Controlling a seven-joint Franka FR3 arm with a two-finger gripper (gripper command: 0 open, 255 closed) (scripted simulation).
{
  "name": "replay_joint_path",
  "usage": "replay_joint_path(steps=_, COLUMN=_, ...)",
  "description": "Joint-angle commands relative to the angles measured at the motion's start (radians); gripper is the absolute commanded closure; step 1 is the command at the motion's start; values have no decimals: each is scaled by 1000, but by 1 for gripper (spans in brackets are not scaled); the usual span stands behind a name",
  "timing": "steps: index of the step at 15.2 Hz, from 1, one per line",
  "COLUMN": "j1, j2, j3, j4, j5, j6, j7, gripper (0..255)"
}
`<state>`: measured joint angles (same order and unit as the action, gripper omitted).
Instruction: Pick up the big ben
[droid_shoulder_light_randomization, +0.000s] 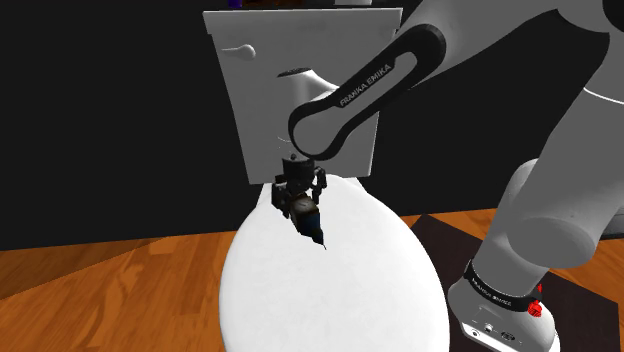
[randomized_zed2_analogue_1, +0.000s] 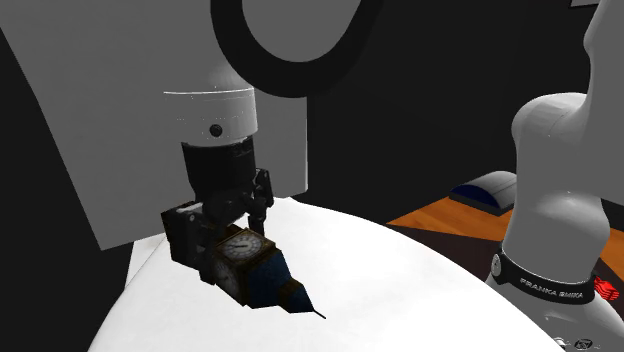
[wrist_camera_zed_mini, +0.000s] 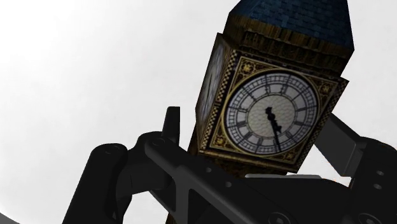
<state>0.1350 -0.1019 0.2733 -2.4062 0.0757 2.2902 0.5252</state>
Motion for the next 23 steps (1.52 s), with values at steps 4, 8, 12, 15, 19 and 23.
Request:
replay_joint_path(steps=4, j1=0, j2=6, j3=1, j4=-6, j5=-1, j6=13, j7=1, gripper=255)
replay_joint_path(steps=8, j1=0, j2=6, j3=1, j4=-7, j5=-1, j6=13, j7=1, gripper=255)
replay_joint_path(steps=12, j1=0, j2=6, j3=0, j4=-7, j5=-1, j6=13, j7=1, gripper=255)
replay_joint_path(steps=15, j1=0, j2=-21, j3=-2, j4=10, j5=5, j6=-30, j7=-4, gripper=255)
replay_joint_path(steps=19, j1=1, j2=-53, j3=-5, j4=36, j5=11, j6=-87, j7=-8, gripper=255)
replay_joint_path(steps=23, j1=1, j2=-81, j3=-8, j4=65, j5=16, j6=-144, j7=-11, gripper=255)
